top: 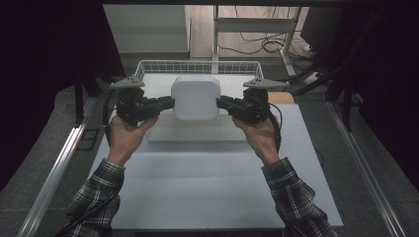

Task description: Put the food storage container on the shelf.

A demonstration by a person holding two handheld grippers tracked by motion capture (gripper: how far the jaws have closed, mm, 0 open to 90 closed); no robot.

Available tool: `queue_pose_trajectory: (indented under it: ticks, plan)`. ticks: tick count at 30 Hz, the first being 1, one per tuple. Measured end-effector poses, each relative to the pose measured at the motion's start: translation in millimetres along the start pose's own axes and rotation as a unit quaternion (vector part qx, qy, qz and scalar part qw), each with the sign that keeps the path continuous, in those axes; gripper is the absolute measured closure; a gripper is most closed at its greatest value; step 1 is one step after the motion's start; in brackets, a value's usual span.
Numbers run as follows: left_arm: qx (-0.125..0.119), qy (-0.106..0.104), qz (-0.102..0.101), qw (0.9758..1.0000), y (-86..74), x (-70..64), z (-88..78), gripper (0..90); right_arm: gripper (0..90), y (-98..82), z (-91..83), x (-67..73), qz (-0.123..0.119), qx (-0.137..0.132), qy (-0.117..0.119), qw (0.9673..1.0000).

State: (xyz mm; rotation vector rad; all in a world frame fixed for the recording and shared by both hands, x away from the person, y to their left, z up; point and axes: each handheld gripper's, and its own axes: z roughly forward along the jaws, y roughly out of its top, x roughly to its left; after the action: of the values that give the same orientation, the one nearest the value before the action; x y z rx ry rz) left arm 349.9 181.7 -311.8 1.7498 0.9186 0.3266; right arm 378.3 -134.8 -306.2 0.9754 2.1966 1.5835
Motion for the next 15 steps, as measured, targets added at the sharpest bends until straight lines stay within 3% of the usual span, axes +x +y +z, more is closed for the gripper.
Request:
queue_pose_trajectory:
  ticks: [6, 15]
  plan:
    - [-0.001, -0.002, -0.015, 0.9999, 10.1, 11.0, 8.6, 79.8, 77.9, 14.0, 9.3, -10.4, 0.008, 0.002, -0.007, 0.9999]
    - [0.006, 0.000, -0.027, 0.9996, 14.1, 22.6, 23.6, 78.6, 77.2, 20.9, 22.0, -24.6, 0.023, 0.017, -0.014, 0.9995]
